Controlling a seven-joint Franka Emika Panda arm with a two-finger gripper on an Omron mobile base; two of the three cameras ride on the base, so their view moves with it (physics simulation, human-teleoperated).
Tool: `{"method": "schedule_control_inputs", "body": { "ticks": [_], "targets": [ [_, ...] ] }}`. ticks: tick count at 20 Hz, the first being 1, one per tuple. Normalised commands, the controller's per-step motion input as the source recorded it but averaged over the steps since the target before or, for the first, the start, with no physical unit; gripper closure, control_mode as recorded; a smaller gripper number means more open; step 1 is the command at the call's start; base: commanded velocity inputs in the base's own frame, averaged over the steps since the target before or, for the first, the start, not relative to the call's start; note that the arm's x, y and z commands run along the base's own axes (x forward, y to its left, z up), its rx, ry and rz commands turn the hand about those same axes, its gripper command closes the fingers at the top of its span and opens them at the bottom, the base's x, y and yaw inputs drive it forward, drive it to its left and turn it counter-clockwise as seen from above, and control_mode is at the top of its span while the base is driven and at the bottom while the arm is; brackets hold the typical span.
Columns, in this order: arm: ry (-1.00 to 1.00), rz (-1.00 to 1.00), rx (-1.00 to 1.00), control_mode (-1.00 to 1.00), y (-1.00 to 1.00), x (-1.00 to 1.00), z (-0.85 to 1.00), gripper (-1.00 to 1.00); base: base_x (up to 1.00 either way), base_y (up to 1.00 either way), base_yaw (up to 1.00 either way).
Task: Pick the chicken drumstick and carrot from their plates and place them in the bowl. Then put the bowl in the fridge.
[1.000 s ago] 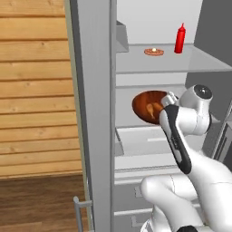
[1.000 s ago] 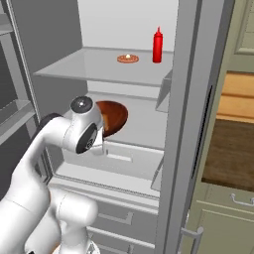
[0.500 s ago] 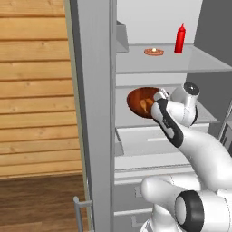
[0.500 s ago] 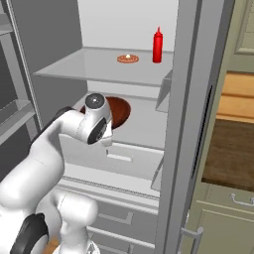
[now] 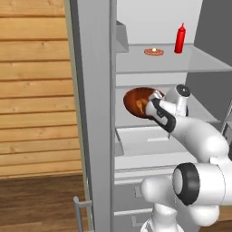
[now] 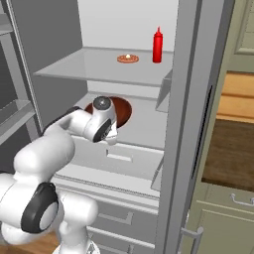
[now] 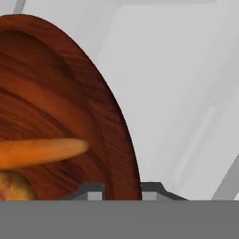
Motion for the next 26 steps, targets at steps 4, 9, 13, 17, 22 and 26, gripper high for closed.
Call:
{"method": "schedule_control_inputs", "body": {
  "ticks": [4, 9, 13, 17, 22, 26],
  "targets": [
    [0.00, 0.01, -0.01, -1.00, 0.00, 0.47, -0.36, 1.00, 0.00, 0.00, 0.00],
    [0.00, 0.02, 0.00, -1.00, 0.00, 0.40, -0.12, 1.00, 0.00, 0.00, 0.00],
    [-0.01, 0.03, -0.01, -1.00, 0.00, 0.02, 0.00, -1.00, 0.00, 0.00, 0.00],
    [-0.13, 0.04, 0.00, -1.00, 0.00, -0.08, 0.06, -1.00, 0.00, 0.00, 0.00],
    [-0.19, 0.04, 0.00, -1.00, 0.00, -0.32, 0.40, -1.00, 0.00, 0.00, 0.00],
    [-0.05, 0.02, -0.07, -1.00, 0.06, -0.67, 0.80, -1.00, 0.00, 0.00, 0.00]
  ]
}}
